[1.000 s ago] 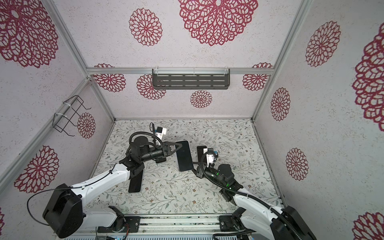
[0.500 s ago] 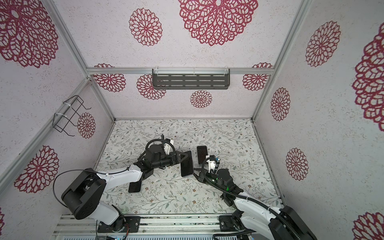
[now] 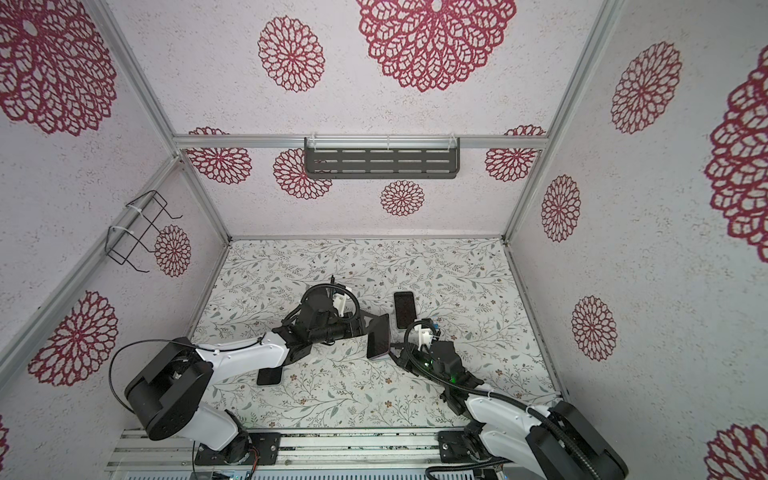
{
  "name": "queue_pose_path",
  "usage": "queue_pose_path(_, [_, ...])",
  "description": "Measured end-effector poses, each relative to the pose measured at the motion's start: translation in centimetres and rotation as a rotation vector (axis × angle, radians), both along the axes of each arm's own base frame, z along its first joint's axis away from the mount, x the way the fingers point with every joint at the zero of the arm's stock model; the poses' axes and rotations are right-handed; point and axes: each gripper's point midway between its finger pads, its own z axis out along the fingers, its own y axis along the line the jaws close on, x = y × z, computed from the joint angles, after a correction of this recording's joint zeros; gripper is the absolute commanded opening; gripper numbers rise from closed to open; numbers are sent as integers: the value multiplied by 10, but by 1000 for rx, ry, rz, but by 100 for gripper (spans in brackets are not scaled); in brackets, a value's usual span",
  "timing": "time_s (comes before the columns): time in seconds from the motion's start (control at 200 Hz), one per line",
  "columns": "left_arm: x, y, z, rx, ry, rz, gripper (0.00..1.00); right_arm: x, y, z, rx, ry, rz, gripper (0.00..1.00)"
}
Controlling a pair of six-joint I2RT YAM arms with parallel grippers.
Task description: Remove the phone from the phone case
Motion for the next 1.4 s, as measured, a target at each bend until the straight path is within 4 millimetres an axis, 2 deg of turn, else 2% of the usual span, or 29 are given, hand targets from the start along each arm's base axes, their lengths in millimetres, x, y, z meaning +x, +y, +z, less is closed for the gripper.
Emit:
queue_pose_path(0.105, [-7,-5,-3,61,-15,-18,81,0,0,-6,-11,18,-1,0])
queue_pose_path(0.285, [-31,-23,7,136,-90,-129,80,0,0,-18,-26,59,-5,0])
queue_pose_path(0.555, [-64,-20,5,241,-167,-244,79,1,1,-19,-24,67,-7,0])
queue_pose_path(0.656, [-81,-23,-2,318,-198,-307,79,1,1,-19,-24,67,-7,0])
queue_pose_path(0.776, [-91,-26,-7,406,-245,-357,77,1,1,-19,-24,67,-7,0])
queue_pose_path(1.146, [-72,-28,-19,662,-360,-338,69,1,0,-20,-25,71,-12,0])
queue_pose_path(1.336, [-69,-26,-25,739,-404,-335,59,-2,-2,-24,-28,84,-13,0])
queue_pose_path(1.401, [-70,-26,-25,751,-418,-333,52,-2,-2,-24,-27,85,-13,0])
